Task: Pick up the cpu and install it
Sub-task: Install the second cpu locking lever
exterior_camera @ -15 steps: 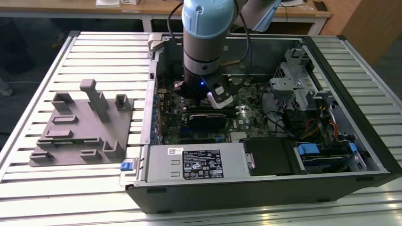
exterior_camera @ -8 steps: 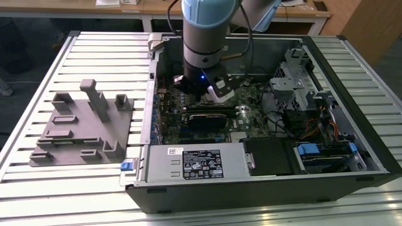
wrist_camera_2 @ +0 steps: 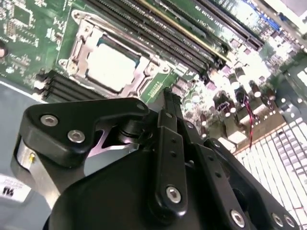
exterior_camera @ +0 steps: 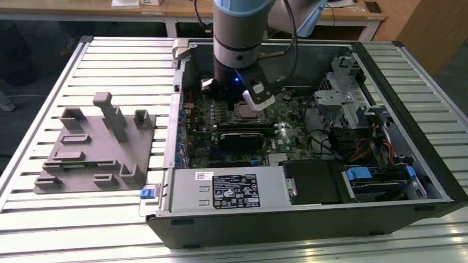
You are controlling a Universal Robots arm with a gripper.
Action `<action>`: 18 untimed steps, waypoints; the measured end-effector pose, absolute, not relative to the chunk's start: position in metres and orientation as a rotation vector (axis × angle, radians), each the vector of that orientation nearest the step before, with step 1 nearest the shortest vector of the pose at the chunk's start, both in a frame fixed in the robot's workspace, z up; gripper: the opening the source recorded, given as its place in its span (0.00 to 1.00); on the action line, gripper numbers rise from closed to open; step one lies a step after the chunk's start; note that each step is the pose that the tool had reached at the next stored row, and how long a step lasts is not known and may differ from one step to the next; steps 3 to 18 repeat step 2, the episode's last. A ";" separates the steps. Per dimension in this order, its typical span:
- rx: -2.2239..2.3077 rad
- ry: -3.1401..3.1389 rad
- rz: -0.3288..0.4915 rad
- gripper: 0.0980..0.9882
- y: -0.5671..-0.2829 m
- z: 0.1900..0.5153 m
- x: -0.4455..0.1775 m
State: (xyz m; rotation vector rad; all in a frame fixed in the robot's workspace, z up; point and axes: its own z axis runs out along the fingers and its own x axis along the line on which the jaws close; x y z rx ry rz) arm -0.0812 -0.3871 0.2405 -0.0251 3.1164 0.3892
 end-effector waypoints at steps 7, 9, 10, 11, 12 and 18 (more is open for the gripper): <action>-0.025 3.116 0.393 0.01 -0.387 0.245 -0.081; -0.025 3.116 0.393 0.01 -0.387 0.245 -0.081; -0.025 3.116 0.393 0.01 -0.387 0.245 -0.081; -0.025 3.116 0.393 0.01 -0.387 0.245 -0.081; -0.025 3.116 0.393 0.01 -0.387 0.245 -0.081; -0.025 3.116 0.393 0.01 -0.387 0.245 -0.081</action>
